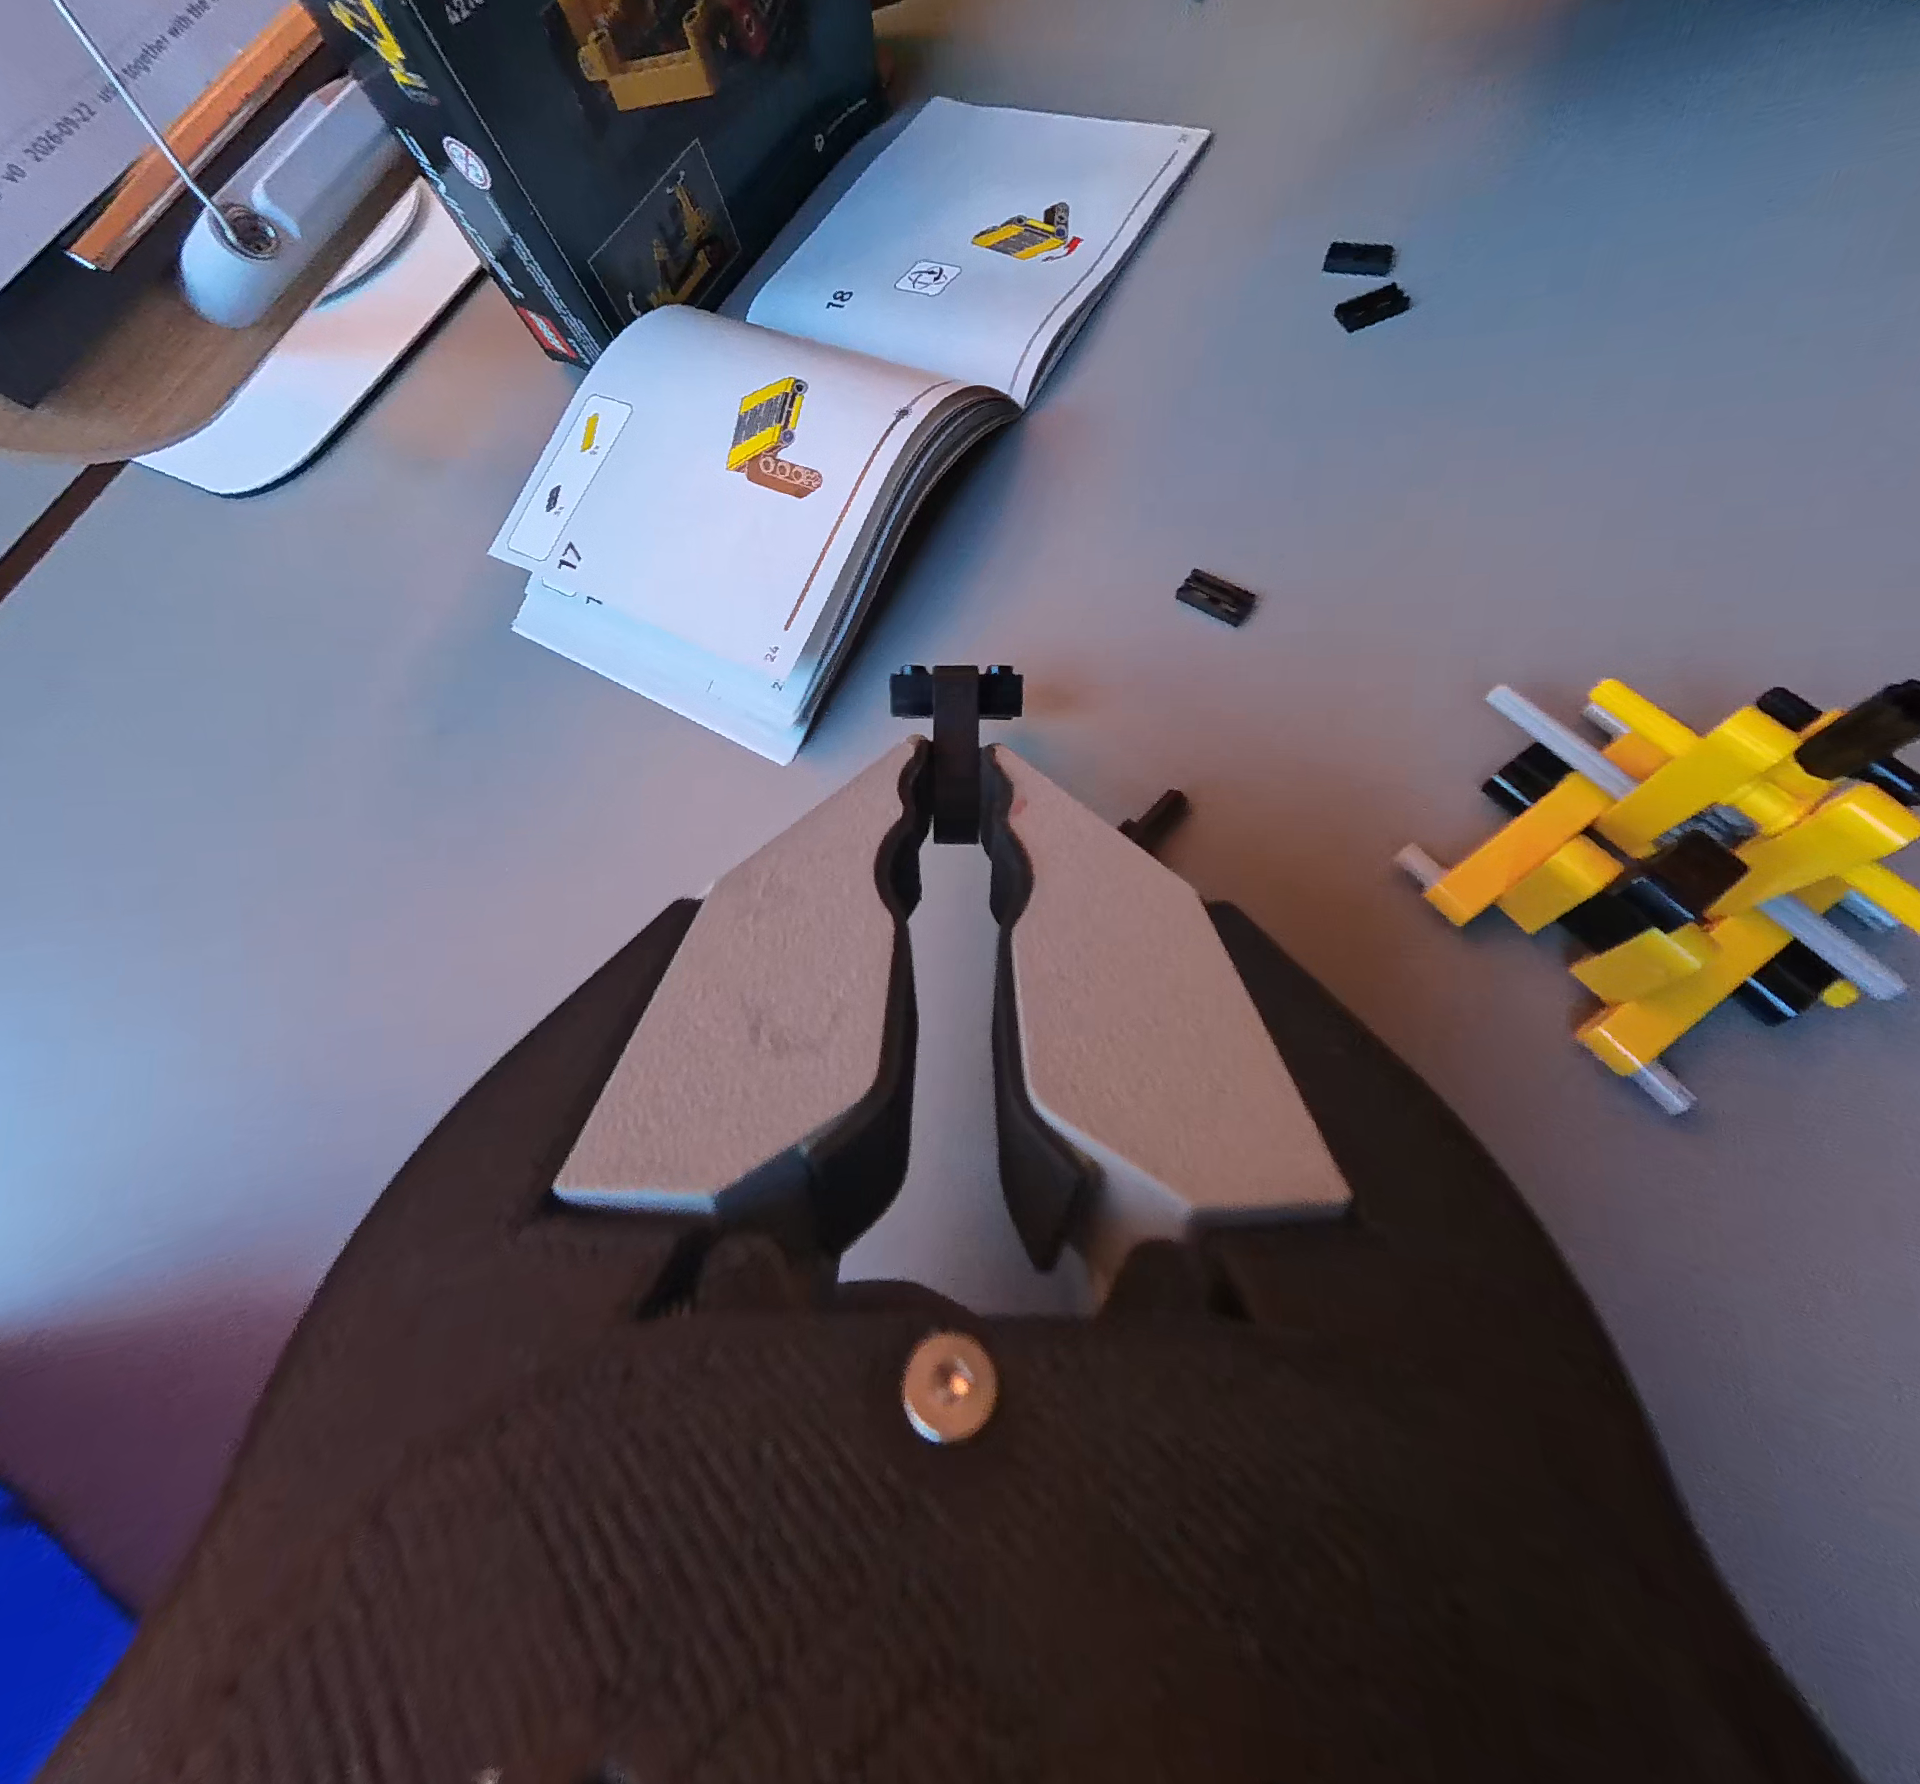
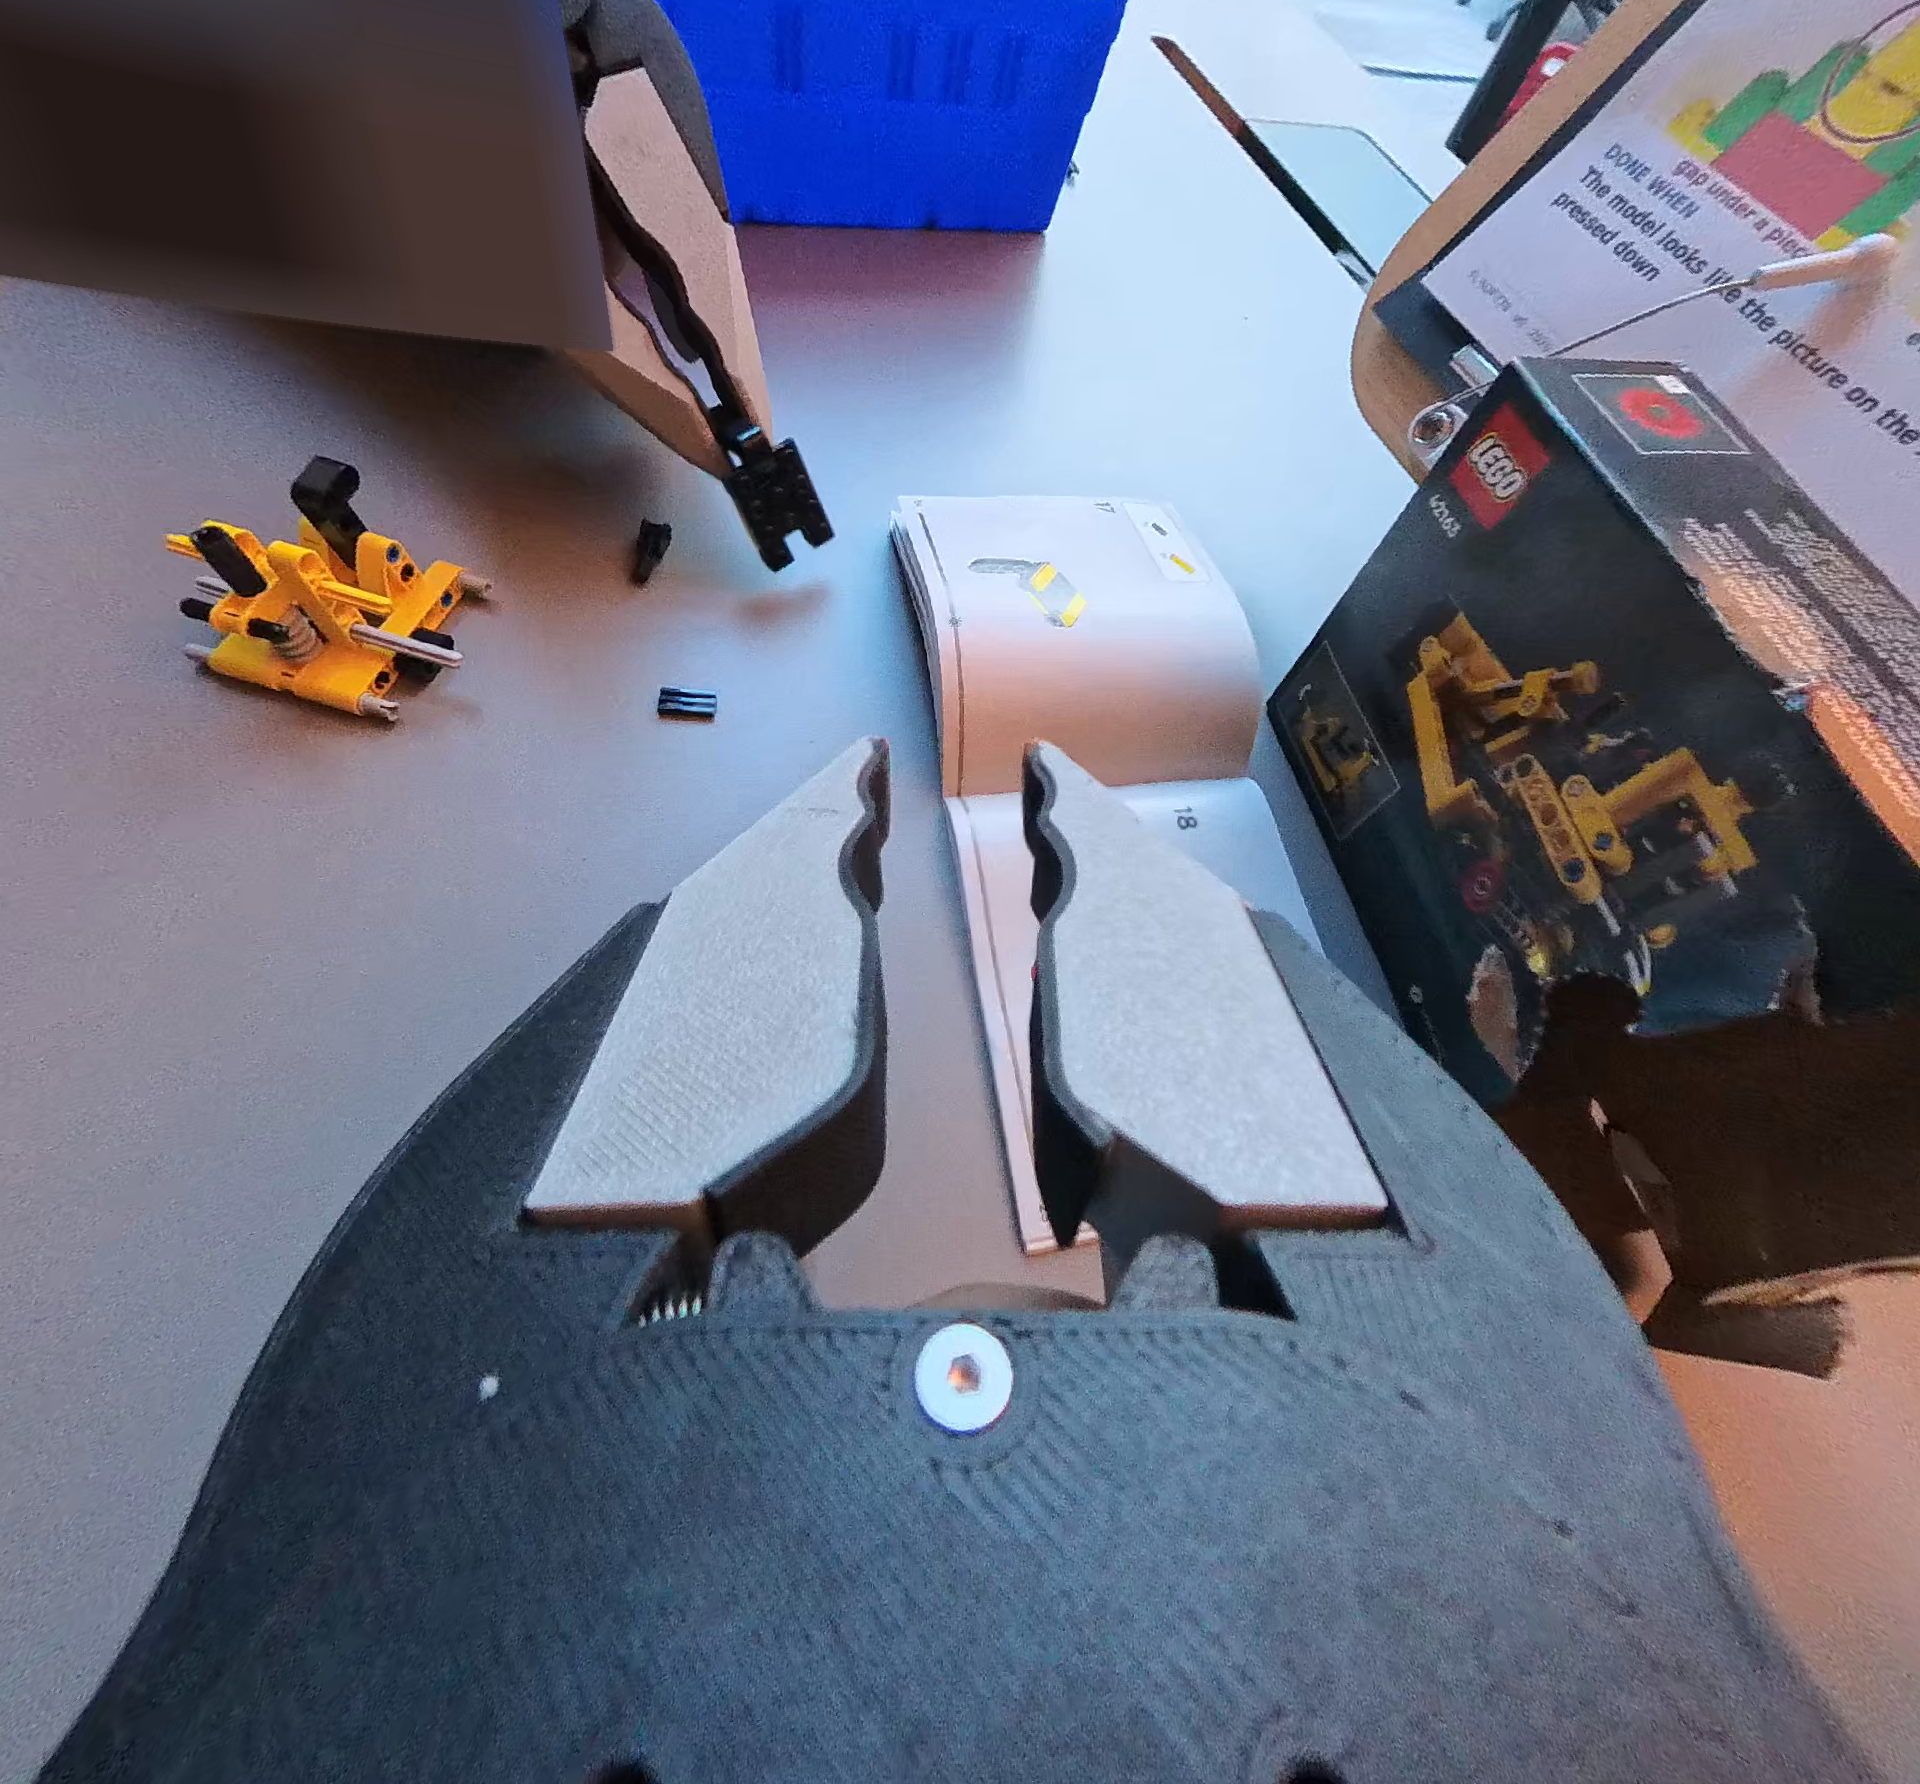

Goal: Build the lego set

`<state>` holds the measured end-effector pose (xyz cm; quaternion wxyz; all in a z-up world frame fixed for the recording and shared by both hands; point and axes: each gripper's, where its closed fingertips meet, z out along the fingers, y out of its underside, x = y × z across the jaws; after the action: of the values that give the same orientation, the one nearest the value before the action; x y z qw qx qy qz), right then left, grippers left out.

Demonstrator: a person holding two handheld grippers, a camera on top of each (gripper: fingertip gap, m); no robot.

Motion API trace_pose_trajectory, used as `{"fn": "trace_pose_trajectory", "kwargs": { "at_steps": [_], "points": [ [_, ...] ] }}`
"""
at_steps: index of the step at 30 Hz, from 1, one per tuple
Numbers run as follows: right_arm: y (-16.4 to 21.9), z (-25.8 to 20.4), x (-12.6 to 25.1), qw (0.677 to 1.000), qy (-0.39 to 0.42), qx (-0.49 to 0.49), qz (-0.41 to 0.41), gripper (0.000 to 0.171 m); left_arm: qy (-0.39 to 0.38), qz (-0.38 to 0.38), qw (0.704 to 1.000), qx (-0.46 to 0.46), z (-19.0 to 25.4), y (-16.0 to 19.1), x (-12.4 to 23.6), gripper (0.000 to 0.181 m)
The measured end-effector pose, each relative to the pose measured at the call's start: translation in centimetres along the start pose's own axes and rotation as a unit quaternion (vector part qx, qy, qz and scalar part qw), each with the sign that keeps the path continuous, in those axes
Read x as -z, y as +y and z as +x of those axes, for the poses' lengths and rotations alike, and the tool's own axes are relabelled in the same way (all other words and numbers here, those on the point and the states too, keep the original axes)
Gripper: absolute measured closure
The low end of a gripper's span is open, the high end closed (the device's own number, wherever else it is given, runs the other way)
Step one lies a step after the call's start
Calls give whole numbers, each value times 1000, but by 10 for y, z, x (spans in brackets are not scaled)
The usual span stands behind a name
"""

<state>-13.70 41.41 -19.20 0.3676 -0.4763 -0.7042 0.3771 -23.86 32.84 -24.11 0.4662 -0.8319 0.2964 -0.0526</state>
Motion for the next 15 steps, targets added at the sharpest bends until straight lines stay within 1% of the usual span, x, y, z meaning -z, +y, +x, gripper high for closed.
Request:
{"fn": "trace_pose_trajectory", "kwargs": {
  "at_steps": [2,4,5,8,11,15],
  "points": [
    [-3,-5,-1,1000,-15,-5,10,149,-1,0,1000,5,-1,0,0,177],
    [-6,-18,-11,999,-44,-10,13,150,-3,0,1000,8,-2,0,0,177],
    [-4,-28,-20,998,-62,-12,4,150,-3,-1,1000,9,-3,0,0,176],
    [7,-58,-50,993,-106,-14,-56,140,-4,-1,1000,9,-3,1,0,177],
    [7,-77,-69,989,-124,-19,-81,138,-4,-1,1000,9,-3,1,0,177],
    [17,-82,-81,986,-118,-9,-115,147,-3,-2,1000,7,-2,1,0,177]
  ]
}}
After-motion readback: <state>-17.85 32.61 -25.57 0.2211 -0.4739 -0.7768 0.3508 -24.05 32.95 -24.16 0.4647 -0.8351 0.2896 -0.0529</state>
